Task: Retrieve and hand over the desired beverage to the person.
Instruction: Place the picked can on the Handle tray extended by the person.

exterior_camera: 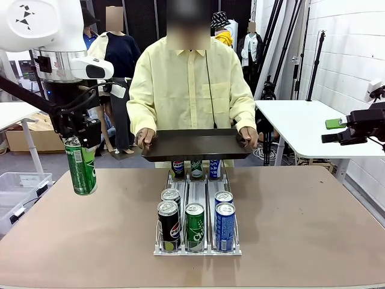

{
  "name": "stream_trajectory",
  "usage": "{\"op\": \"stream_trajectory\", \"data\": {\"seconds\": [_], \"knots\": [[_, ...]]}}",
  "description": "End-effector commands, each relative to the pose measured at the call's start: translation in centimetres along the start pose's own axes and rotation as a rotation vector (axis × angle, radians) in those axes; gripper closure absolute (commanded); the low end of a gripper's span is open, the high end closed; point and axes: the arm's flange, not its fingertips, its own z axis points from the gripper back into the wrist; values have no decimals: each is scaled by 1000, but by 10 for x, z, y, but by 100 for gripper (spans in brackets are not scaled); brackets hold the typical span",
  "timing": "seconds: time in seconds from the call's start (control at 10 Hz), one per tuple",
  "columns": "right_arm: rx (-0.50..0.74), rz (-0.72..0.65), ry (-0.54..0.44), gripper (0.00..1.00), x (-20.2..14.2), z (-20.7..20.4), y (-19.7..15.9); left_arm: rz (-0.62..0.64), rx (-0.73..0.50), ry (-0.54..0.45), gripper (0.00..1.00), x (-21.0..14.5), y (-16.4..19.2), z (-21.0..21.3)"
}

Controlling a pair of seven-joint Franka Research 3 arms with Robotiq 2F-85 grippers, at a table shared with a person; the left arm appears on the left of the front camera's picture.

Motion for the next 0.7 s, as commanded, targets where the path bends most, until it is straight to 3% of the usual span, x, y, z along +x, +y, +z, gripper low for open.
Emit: {"op": "stream_trajectory", "data": {"seconds": [0.0, 0.6], "knots": [[10, -4, -9, 0, 1, -1, 1, 0, 0, 0, 100, 0, 0, 0], [10, -4, -9, 0, 1, -1, 1, 5, -6, -20, 100, 55, 10, 18]]}}
